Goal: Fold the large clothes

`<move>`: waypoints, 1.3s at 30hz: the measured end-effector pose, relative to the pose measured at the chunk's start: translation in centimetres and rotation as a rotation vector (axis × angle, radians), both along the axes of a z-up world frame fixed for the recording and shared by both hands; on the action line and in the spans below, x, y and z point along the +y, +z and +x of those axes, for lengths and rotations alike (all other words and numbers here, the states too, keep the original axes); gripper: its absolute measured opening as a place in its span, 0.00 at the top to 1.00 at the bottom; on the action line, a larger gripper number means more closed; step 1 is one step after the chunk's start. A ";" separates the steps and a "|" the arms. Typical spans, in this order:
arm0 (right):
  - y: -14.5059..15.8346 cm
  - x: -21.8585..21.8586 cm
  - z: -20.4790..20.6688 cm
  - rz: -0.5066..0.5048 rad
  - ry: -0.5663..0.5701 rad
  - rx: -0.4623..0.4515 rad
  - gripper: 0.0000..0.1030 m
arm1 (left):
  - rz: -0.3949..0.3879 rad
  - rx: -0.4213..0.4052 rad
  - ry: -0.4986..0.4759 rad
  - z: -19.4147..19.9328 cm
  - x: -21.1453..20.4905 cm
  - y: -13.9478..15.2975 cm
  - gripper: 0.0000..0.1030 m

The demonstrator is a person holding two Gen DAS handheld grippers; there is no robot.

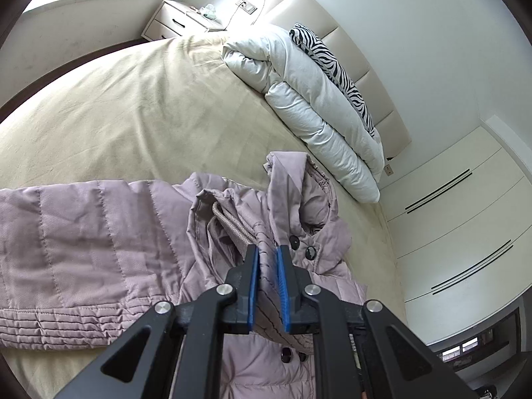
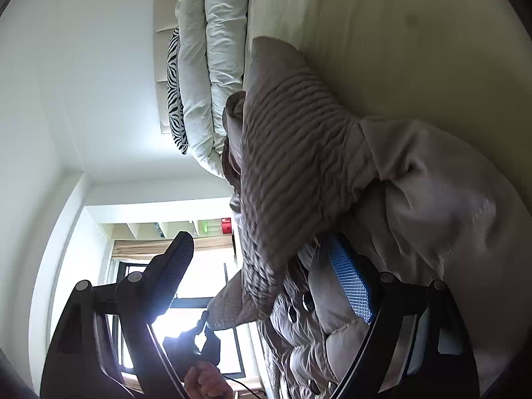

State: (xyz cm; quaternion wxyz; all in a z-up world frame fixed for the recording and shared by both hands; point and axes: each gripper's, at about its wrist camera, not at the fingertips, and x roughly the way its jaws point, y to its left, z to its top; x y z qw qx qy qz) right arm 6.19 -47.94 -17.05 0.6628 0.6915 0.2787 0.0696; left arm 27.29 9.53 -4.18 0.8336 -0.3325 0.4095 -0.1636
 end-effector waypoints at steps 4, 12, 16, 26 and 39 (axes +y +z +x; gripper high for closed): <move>-1.0 -1.3 2.0 -0.042 -0.019 0.039 0.19 | 0.008 0.035 0.009 0.6 0.6 -1.9 0.88; 1.7 -5.1 -0.8 -0.171 -0.192 0.011 0.19 | 0.026 0.092 0.004 1.5 -0.7 -5.5 0.88; 2.0 -7.3 -3.3 -0.167 -0.278 0.012 0.18 | 0.049 0.091 -0.002 1.7 -1.9 -5.5 0.88; 3.0 0.2 1.6 -0.250 0.062 -0.023 0.18 | 0.101 0.124 0.002 0.7 -1.8 -6.3 0.87; 6.3 -5.3 -1.6 -0.414 -0.090 0.050 0.26 | 0.194 0.044 0.122 -2.2 0.4 -4.4 0.65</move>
